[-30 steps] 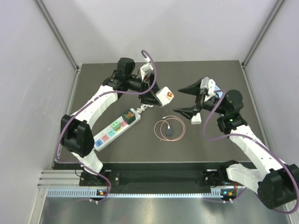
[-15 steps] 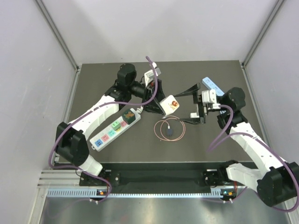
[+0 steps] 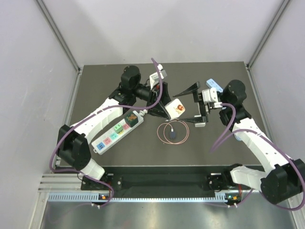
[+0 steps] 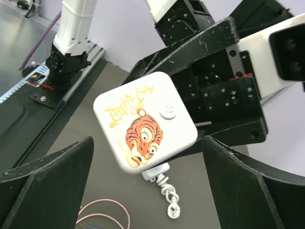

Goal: Insert the plug

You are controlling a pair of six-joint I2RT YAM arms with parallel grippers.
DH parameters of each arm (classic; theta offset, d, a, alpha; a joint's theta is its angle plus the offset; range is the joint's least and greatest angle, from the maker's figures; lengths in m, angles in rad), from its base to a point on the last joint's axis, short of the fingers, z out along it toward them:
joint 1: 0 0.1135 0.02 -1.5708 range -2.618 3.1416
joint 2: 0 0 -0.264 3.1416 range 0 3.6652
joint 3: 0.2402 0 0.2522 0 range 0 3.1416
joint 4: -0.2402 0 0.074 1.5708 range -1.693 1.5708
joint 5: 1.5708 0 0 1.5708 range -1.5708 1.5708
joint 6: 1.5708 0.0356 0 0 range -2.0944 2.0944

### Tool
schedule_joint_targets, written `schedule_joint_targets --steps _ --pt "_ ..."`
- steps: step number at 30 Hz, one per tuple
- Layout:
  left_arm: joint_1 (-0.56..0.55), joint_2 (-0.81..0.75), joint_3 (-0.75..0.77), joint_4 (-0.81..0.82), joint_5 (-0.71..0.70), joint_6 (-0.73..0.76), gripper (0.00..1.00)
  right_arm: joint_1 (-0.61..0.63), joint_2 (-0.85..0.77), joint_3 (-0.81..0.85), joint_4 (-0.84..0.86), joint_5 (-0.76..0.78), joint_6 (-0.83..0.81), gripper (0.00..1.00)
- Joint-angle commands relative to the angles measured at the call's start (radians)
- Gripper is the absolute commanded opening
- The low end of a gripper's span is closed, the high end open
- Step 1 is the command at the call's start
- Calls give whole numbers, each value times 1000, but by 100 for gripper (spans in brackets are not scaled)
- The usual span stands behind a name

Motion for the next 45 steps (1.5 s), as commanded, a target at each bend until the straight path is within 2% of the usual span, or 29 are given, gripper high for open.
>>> schedule_joint_targets --steps 1,4,9,13,16,18,20,21,22,23,24,25,26,27,28,29,30,34,38,39,42,45 --pt "-6 -5 2 98 194 -30 0 20 19 58 3 -78 -39 93" --pt "-8 -2 0 114 194 -42 0 25 36 74 -2 -113 -35 89" --pt "-6 21 -18 218 194 -129 0 28 54 88 1 -142 -35 72" --pt "-8 32 -46 304 194 -197 0 31 72 101 12 -156 -35 72" --pt "-8 38 -44 311 196 -197 0 34 85 114 20 -144 -41 85" --pt "-8 43 -41 318 196 -202 0 34 103 126 20 -171 -26 84" --pt "-8 46 -35 337 197 -214 0 36 114 143 23 -188 -9 73" --pt "-8 50 -34 343 196 -219 0 37 120 143 24 -190 -4 63" --pt "-8 53 -30 364 197 -228 0 36 119 138 27 -182 1 39" --pt "-6 56 -29 384 196 -254 0 37 119 132 27 -174 -1 31" --pt "-6 66 -24 404 197 -272 24 37 117 117 35 -170 1 25" --pt "-6 72 -24 424 197 -294 34 37 117 111 40 -168 2 17" --pt "-5 81 -20 491 194 -361 57 36 114 103 53 -156 4 12" --pt "0 107 -9 540 194 -414 98 36 109 89 59 -115 4 3" --pt "4 121 -6 611 196 -532 99 34 106 86 63 -98 4 0" --pt "18 145 -1 737 182 -585 99 31 102 85 53 -60 7 0" --pt "27 154 5 795 170 -623 99 30 102 86 44 -47 5 0" --pt "86 199 54 855 89 -737 99 24 89 91 -58 42 -57 0" --pt "144 245 114 981 62 -902 99 24 85 132 -441 154 -351 0" --pt "152 257 132 1034 55 -932 99 22 89 140 -477 192 -378 0" --pt "170 282 172 1039 46 -987 99 22 83 114 -500 258 -397 0" --pt "205 300 192 1046 12 -1016 99 22 51 53 -381 342 -306 0"
